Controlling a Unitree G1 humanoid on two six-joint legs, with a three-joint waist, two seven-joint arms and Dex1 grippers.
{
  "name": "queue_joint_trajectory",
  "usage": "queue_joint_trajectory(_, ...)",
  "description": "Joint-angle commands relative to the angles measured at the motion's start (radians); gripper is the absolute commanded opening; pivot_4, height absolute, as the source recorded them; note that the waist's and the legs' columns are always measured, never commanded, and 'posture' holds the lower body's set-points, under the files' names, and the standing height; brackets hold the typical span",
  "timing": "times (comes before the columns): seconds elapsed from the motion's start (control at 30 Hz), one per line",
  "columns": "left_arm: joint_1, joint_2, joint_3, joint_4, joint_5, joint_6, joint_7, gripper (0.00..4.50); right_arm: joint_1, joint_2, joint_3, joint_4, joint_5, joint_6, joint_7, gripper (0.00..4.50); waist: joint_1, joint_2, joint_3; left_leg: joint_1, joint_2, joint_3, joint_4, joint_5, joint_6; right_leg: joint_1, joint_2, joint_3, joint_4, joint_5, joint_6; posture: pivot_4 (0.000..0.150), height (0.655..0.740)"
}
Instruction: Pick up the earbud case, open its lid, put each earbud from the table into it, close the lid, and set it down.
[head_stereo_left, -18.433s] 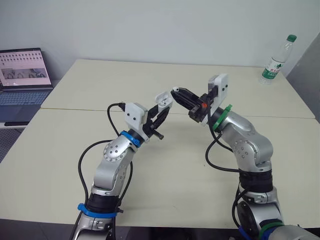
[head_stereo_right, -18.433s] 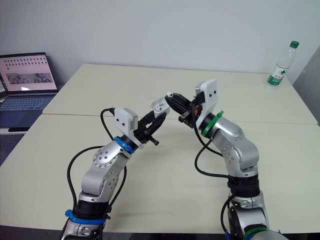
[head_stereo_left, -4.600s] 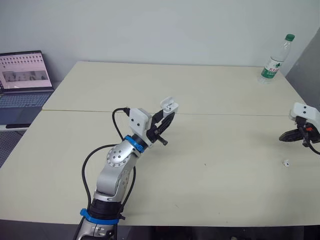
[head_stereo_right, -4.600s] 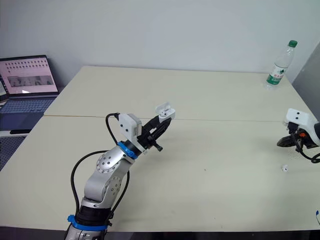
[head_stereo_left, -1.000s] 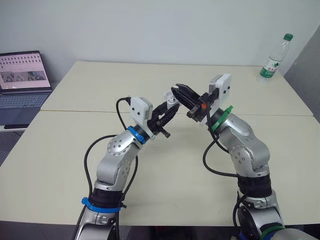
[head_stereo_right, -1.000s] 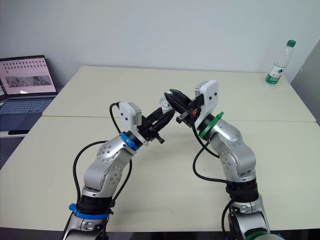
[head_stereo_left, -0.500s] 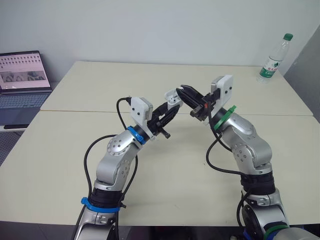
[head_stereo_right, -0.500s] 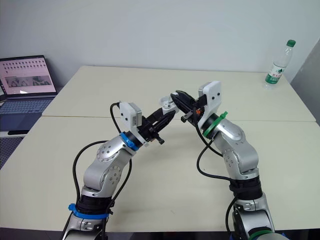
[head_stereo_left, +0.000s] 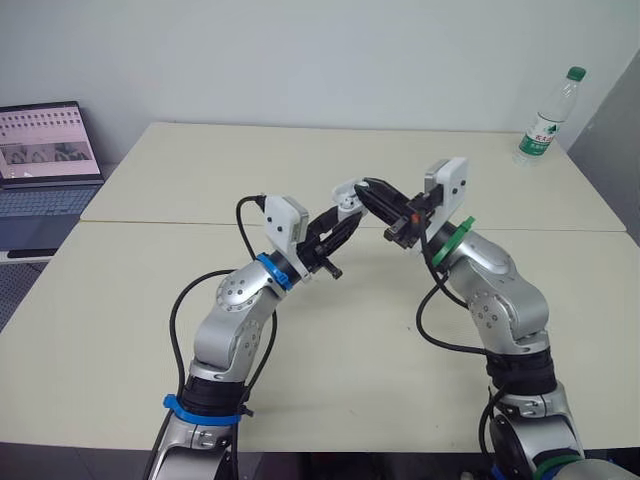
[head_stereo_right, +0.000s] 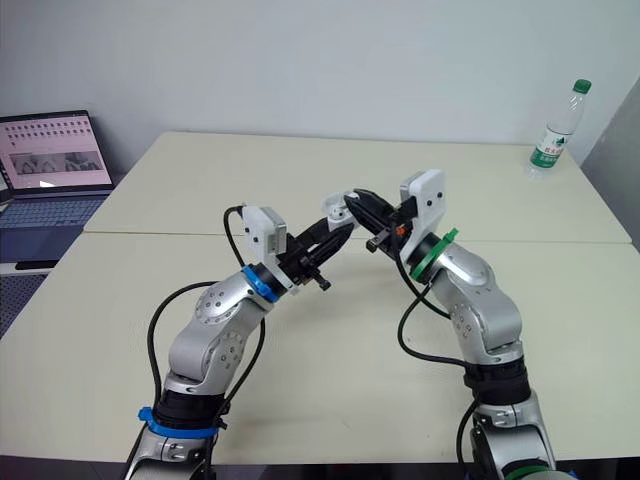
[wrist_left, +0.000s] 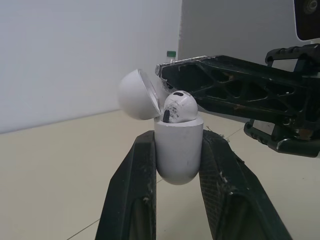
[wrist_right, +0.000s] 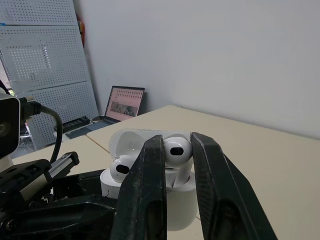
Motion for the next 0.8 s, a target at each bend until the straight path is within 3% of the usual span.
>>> queue_joint_trajectory(0.03,-0.021,-0.004,0.011,-0.036,-0.004,-0.024,0.003,0.8,0.006,-0.01,-0.001,-0.038,0.005,0.001,0.0,0.37,0.0,0.0,0.0,0.0,0.0,0.0,0.0,0.0,0.0,0.0,0.0,0.0,0.0,0.0,0.0,0.15,0.74)
queue_joint_trajectory(0.8,-0.014,-0.004,0.011,-0.04,0.002,-0.03,0.008,0.8,-0.023,-0.02,0.008,-0.015,0.006,-0.012,0.023,0.37,0.0,0.0,0.0,0.0,0.0,0.0,-0.001,0.0,0.0,0.0,0.0,0.0,-0.001,0.0,0.0,0.15,0.74)
